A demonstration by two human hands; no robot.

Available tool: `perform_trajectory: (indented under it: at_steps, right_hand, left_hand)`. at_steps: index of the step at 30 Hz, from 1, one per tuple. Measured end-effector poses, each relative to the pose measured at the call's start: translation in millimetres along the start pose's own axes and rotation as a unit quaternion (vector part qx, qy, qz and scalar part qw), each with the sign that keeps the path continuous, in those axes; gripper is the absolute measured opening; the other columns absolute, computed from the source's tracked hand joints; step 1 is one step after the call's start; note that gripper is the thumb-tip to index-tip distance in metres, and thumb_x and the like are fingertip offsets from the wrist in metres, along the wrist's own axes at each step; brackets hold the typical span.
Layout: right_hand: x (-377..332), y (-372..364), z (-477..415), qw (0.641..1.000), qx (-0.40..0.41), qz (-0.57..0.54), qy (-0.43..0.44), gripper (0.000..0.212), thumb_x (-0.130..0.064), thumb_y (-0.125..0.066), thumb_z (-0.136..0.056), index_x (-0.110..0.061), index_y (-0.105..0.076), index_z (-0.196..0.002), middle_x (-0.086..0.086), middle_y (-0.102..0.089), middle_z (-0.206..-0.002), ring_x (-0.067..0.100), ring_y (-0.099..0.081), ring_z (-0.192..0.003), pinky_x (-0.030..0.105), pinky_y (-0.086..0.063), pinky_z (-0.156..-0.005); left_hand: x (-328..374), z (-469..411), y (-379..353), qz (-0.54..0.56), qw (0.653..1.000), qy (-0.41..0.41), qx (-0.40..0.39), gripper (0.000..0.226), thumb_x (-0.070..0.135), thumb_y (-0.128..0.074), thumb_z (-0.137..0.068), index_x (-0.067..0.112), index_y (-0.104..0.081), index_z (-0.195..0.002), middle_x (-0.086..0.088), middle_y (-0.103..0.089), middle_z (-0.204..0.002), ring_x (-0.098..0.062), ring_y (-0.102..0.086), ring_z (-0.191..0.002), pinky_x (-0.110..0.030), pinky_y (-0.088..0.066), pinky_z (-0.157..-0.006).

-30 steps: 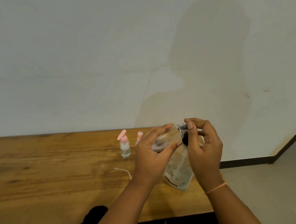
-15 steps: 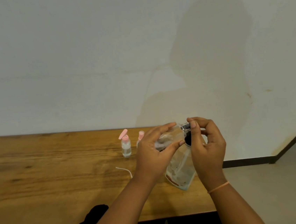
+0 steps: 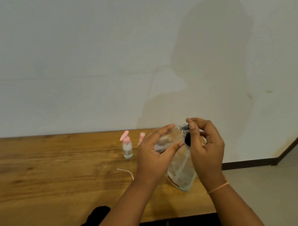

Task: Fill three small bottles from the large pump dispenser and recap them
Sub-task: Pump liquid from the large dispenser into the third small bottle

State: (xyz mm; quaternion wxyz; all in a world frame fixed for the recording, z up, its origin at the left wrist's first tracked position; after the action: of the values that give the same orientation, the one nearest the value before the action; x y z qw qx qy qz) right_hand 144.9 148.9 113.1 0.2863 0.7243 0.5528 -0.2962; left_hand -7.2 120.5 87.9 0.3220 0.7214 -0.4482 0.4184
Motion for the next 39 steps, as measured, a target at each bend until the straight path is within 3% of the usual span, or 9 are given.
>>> perform_trajectory:
  at_steps: [3, 7, 9, 16, 24, 29, 33, 37, 39]
  right_hand:
    - [3.5, 2.6, 1.8, 1.0, 0.0, 0.009, -0.009, 0.013, -0.038, -0.045, -0.09, -0.038, -0.058, -0.094, -0.016, -0.063, -0.093, 0.01, -0.061, -0.091, 0.02, -0.049, -0.075]
    - [11.0, 2.9, 3.0, 1.0, -0.005, 0.023, 0.005, 0.01, -0.034, -0.047, -0.092, -0.04, -0.055, -0.089, -0.008, -0.062, -0.087, 0.017, -0.06, -0.083, 0.046, -0.054, -0.071]
    - [12.3, 1.2, 3.8, 0.999, -0.013, 0.029, 0.008, 0.01, -0.033, -0.048, -0.092, -0.039, -0.055, -0.088, -0.003, -0.061, -0.084, 0.019, -0.06, -0.081, 0.051, -0.053, -0.067]
    - [-1.3, 3.5, -3.2, 1.0, 0.003, 0.028, 0.002, 0.01, -0.036, -0.047, -0.09, -0.039, -0.057, -0.088, -0.016, -0.064, -0.087, 0.018, -0.061, -0.088, 0.043, -0.053, -0.073]
    - [12.1, 0.5, 1.8, 0.999, -0.019, 0.035, 0.013, 0.009, -0.035, -0.047, -0.092, -0.04, -0.055, -0.089, -0.013, -0.062, -0.087, 0.014, -0.06, -0.082, 0.045, -0.053, -0.069]
    - [7.4, 1.7, 1.2, 1.0, -0.012, 0.016, 0.011, 0.009, -0.035, -0.047, -0.092, -0.038, -0.056, -0.09, -0.004, -0.062, -0.088, 0.012, -0.06, -0.082, 0.033, -0.053, -0.07]
    - [5.1, 1.9, 6.8, 1.0, -0.011, 0.013, 0.01, 0.012, -0.034, -0.047, -0.092, -0.041, -0.056, -0.094, -0.012, -0.062, -0.093, 0.009, -0.061, -0.089, 0.023, -0.049, -0.075]
    - [-8.9, 7.3, -1.2, 0.996, -0.002, 0.06, 0.061, 0.011, -0.019, -0.056, -0.091, -0.028, -0.061, -0.088, -0.006, -0.062, -0.1, -0.002, -0.057, -0.098, 0.014, -0.047, -0.08]
    - [-15.2, 11.1, -4.4, 0.99, 0.005, 0.097, 0.098, 0.009, -0.017, -0.056, -0.09, -0.02, -0.065, -0.09, -0.006, -0.061, -0.098, -0.003, -0.056, -0.095, 0.022, -0.049, -0.081]
  left_hand:
    - [-0.3, 1.3, -0.8, -0.003, 1.0, -0.007, 0.004, 0.042, 0.035, -0.074, -0.067, 0.039, -0.061, -0.107, 0.018, -0.063, -0.104, 0.008, -0.056, -0.103, -0.005, -0.043, -0.081]
    - [-13.8, 1.5, -5.7, -0.01, 1.0, 0.014, -0.011, 0.044, 0.023, -0.079, -0.069, 0.037, -0.061, -0.108, 0.012, -0.065, -0.107, 0.011, -0.055, -0.105, -0.001, -0.041, -0.081]
    - [-17.8, 2.6, -6.1, -0.02, 0.999, 0.017, -0.019, 0.045, 0.022, -0.08, -0.07, 0.032, -0.064, -0.111, 0.01, -0.066, -0.11, 0.009, -0.055, -0.106, 0.001, -0.038, -0.083]
    - [-0.5, -2.9, -3.2, -0.002, 1.0, -0.002, -0.007, 0.043, 0.031, -0.075, -0.068, 0.038, -0.061, -0.107, 0.016, -0.063, -0.104, 0.01, -0.055, -0.103, -0.004, -0.043, -0.08]
    - [-12.4, -0.5, -4.2, -0.036, 0.999, 0.005, -0.018, 0.045, 0.021, -0.08, -0.07, 0.031, -0.063, -0.11, 0.009, -0.066, -0.108, 0.012, -0.053, -0.105, 0.002, -0.037, -0.082]
    - [-9.2, -0.8, -4.1, -0.033, 0.999, 0.003, -0.015, 0.045, 0.019, -0.08, -0.069, 0.034, -0.061, -0.108, 0.008, -0.066, -0.108, 0.015, -0.052, -0.105, 0.006, -0.031, -0.083]
    - [-9.2, 2.2, -2.6, -0.017, 1.0, 0.013, -0.012, 0.044, 0.023, -0.079, -0.069, 0.038, -0.061, -0.106, 0.009, -0.066, -0.108, 0.013, -0.054, -0.104, 0.003, -0.036, -0.081]
    - [-2.3, 0.4, -0.1, -0.005, 1.0, 0.0, 0.0, 0.041, 0.035, -0.074, -0.067, 0.043, -0.059, -0.105, 0.019, -0.063, -0.104, 0.01, -0.055, -0.103, -0.002, -0.043, -0.078]
    - [0.2, -0.6, -0.8, -0.004, 1.0, 0.0, -0.001, 0.041, 0.038, -0.072, -0.066, 0.044, -0.059, -0.105, 0.022, -0.062, -0.102, 0.011, -0.055, -0.103, -0.003, -0.043, -0.077]
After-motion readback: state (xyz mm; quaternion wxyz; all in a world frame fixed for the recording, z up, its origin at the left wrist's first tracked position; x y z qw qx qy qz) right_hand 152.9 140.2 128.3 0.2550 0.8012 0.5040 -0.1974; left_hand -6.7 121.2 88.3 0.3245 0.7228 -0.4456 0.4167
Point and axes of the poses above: each hand's wrist, its own z-axis away from the middle knuckle, its own y-axis out of the back of the hand, x = y × z, the point moved 10 cm from there along -z, towards the middle knuckle
